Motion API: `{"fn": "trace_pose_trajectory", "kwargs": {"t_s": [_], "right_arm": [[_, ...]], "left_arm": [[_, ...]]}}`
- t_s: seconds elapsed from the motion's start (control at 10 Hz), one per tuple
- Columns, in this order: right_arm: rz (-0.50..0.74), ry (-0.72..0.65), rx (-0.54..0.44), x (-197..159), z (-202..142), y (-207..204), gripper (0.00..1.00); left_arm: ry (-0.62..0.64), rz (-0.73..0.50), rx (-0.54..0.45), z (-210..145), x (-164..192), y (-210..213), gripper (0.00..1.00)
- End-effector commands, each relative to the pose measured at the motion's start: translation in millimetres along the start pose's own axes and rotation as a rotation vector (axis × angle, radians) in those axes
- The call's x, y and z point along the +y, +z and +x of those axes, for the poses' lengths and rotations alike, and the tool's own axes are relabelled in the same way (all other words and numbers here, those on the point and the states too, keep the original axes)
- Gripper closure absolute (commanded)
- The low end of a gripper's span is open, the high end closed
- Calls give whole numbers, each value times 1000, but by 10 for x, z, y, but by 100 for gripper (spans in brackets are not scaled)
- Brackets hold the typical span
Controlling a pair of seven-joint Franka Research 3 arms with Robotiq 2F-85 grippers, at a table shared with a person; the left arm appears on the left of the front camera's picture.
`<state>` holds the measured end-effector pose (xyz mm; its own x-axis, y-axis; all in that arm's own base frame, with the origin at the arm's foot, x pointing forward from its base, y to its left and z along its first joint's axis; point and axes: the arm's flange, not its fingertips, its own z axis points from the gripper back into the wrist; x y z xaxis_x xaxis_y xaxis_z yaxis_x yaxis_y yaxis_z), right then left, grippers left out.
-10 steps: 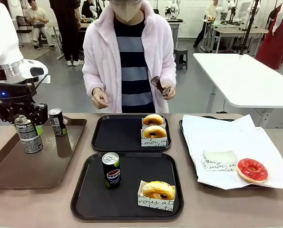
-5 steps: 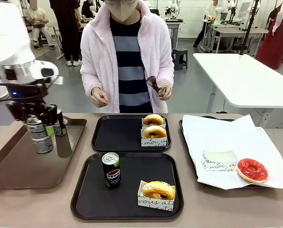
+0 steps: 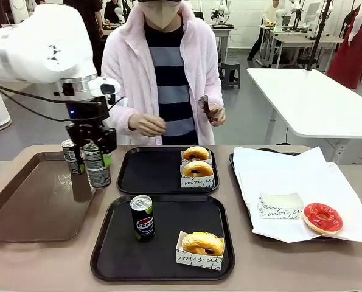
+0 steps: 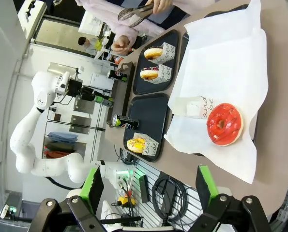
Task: Set up donuts and drinks on trays.
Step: Pick up one Pepsi coke from the Handle tray and place it on the Flat Tray without a Pepsi coke.
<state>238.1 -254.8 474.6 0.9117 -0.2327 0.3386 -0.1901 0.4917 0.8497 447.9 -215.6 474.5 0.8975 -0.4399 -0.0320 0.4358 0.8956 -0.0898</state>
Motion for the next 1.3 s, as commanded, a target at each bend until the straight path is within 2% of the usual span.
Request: {"fn": "trace_pose_trajectory", "kwargs": {"t_s": [0.0, 0.2, 0.3, 0.4, 0.5, 0.6, 0.7, 0.9, 1.1, 1.2], "right_arm": [[24, 18, -17, 0, 18, 7, 0], [24, 18, -17, 0, 18, 7, 0], [24, 18, -17, 0, 18, 7, 0], [24, 18, -17, 0, 18, 7, 0], [24, 18, -17, 0, 18, 7, 0], [24, 18, -17, 0, 18, 7, 0], [24, 18, -17, 0, 18, 7, 0], [24, 18, -17, 0, 18, 7, 0], [24, 18, -17, 0, 18, 7, 0], [24, 18, -17, 0, 18, 7, 0]], "left_arm": [[-73, -30, -21, 241, -110, -13, 42], [-73, -46, 0, 319, -115, -67, 42], [-86, -49, 40, 114, -50, 55, 42], [-101, -84, 74, -309, 106, 174, 42], [-127, -102, 60, -667, 226, 202, 42], [-156, -76, 52, -846, 286, 195, 42], [-161, -88, 43, -940, 299, 178, 42], [-135, -111, 60, -882, 344, 150, 42], [-108, -70, 25, -914, 329, 146, 42], [-131, -81, 69, -966, 369, 144, 42]]}}
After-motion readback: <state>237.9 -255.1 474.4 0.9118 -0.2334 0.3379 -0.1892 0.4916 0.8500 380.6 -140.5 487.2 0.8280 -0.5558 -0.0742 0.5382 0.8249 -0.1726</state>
